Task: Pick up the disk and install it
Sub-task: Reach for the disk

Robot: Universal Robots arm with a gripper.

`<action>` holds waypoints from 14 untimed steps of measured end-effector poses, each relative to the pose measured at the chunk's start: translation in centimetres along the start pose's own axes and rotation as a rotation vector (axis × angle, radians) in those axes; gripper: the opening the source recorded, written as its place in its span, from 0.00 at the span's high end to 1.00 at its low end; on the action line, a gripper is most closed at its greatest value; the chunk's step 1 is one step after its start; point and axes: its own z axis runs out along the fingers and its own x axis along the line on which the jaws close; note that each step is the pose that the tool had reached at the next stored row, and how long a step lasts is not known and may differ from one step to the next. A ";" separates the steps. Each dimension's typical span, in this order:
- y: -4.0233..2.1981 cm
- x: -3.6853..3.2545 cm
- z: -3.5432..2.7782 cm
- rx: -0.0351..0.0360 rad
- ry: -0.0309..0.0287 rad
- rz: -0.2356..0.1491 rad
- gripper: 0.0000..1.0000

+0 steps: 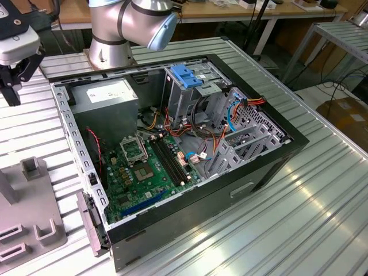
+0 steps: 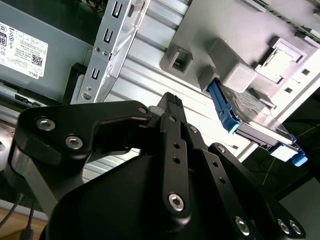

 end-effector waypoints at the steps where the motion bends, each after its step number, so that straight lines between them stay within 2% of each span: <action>1: -0.01 0.14 0.00 -0.0001 -0.0001 0.000 0.90; 14: -0.14 1.81 -0.02 0.0000 0.0002 0.001 0.90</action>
